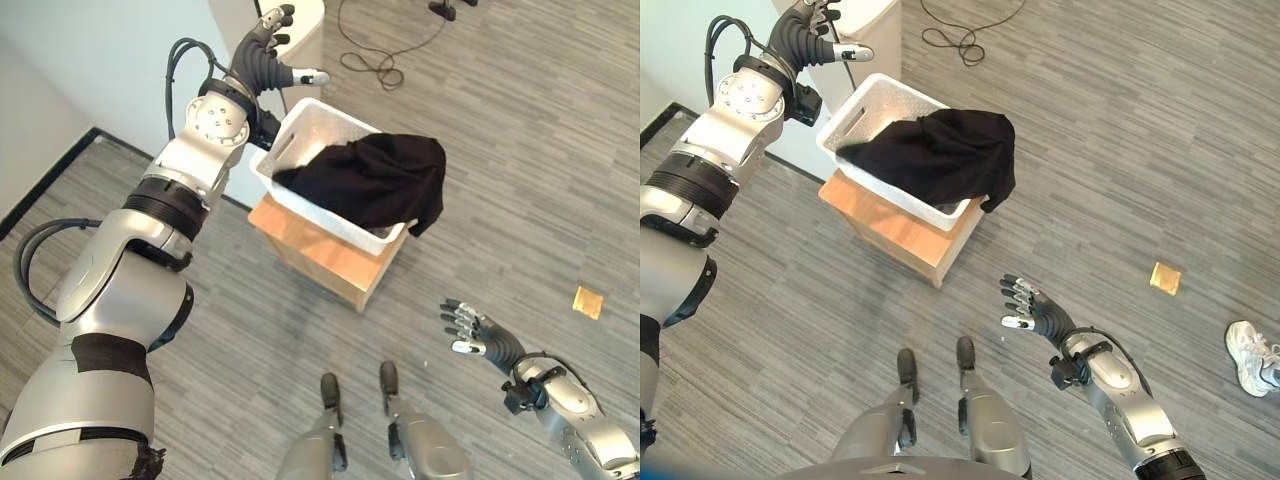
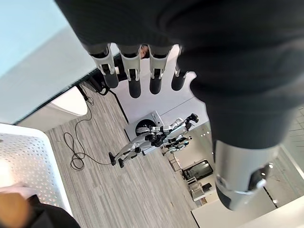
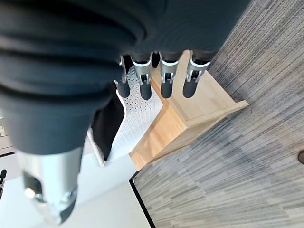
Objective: Pick up bed clothes into laundry basket.
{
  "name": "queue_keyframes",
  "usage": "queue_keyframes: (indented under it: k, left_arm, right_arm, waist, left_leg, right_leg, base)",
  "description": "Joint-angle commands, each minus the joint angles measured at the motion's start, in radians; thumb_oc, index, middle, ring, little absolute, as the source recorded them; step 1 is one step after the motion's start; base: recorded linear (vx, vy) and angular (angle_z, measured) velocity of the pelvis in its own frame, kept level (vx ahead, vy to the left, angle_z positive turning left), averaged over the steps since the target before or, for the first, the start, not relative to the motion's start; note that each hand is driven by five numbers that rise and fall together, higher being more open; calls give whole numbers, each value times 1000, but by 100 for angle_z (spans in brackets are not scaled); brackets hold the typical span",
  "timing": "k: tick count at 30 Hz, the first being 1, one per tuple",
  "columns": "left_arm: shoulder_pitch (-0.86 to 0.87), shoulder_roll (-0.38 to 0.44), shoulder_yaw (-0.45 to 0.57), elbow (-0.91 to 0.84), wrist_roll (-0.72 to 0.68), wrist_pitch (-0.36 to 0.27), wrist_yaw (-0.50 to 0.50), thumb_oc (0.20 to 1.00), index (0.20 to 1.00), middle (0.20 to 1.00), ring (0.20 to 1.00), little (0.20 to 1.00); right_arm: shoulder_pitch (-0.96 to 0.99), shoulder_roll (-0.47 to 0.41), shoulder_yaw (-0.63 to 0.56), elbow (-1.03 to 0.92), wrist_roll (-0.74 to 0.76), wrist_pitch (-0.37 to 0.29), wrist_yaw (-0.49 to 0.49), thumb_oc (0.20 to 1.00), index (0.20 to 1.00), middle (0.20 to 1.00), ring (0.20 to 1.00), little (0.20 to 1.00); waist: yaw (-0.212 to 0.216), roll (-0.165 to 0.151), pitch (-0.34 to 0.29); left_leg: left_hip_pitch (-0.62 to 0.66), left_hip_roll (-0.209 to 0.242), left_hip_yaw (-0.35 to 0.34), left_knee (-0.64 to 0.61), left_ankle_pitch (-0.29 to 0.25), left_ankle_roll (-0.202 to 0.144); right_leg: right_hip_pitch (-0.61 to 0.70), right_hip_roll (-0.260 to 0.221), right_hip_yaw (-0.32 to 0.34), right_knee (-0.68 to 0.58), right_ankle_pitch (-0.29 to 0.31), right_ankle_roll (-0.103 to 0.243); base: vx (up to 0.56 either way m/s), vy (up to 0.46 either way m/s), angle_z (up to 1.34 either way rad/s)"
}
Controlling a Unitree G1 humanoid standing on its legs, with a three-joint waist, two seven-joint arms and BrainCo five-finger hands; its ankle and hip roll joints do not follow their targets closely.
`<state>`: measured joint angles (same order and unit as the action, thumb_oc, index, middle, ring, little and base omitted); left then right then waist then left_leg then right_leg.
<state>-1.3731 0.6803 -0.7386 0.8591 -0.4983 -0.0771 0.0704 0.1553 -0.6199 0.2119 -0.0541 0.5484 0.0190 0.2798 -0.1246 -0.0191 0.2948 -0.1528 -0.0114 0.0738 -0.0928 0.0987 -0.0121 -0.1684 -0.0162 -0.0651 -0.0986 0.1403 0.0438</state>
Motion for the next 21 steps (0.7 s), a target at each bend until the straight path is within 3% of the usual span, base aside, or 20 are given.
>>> queue_keyframes:
  k: [1, 7, 11, 14, 19, 21]
  left_arm:
    - [-112, -3, -15, 62, 57, -35, -10, 1000, 1000, 1000, 1000, 1000]
    - [-116, -11, -48, -7, 76, -42, -25, 1000, 1000, 1000, 1000, 1000]
    - [-44, -37, 14, -102, -6, -66, -15, 1000, 1000, 1000, 1000, 1000]
    - [158, -63, 162, -319, -169, -94, -5, 1000, 1000, 1000, 1000, 1000]
    - [598, 33, 349, -743, -155, -64, -74, 1000, 1000, 1000, 1000, 1000]
    - [789, 77, 450, -878, -154, -59, -101, 1000, 1000, 1000, 1000, 1000]
  right_arm:
    - [33, -21, -38, -36, -6, -36, 27, 1000, 1000, 1000, 1000, 1000]
    - [31, -20, -47, -36, -14, -39, 28, 1000, 1000, 1000, 1000, 1000]
    - [29, -19, -73, -28, -44, -51, 4, 1000, 1000, 1000, 1000, 1000]
    - [29, -38, -173, 9, -136, -70, -81, 1000, 1000, 1000, 1000, 1000]
    - [-26, -199, -434, 86, -252, -74, -181, 1000, 1000, 1000, 1000, 1000]
    - [-47, -239, -480, 111, -254, -81, -199, 1000, 1000, 1000, 1000, 1000]
  waist:
    - [34, -9, -32]
    - [34, -6, -37]
    - [36, -7, -45]
    - [43, -14, -56]
    - [84, -28, -54]
    - [101, -34, -57]
  left_leg:
    - [27, -18, 0, 6, -70, -22]
    - [31, -19, -2, 6, -72, -21]
    - [38, -20, -5, 6, -76, -20]
    - [50, -22, -16, 6, -84, -15]
    - [67, -26, -41, 6, -100, -9]
    - [65, -26, -45, 6, -97, -7]
  right_leg:
    - [33, -40, -8, 11, -89, 130]
    - [36, -40, -7, 11, -90, 132]
    - [45, -40, -6, 11, -95, 131]
    - [63, -45, -12, 11, -100, 125]
    - [82, -47, -28, 11, -111, 113]
    - [82, -45, -31, 11, -108, 107]
  base:
    - [0, 0, 0]
    - [0, 0, 0]
    - [0, 0, 0]
    - [38, -7, -1]
    - [0, -5, 3]
    - [-24, -9, 8]
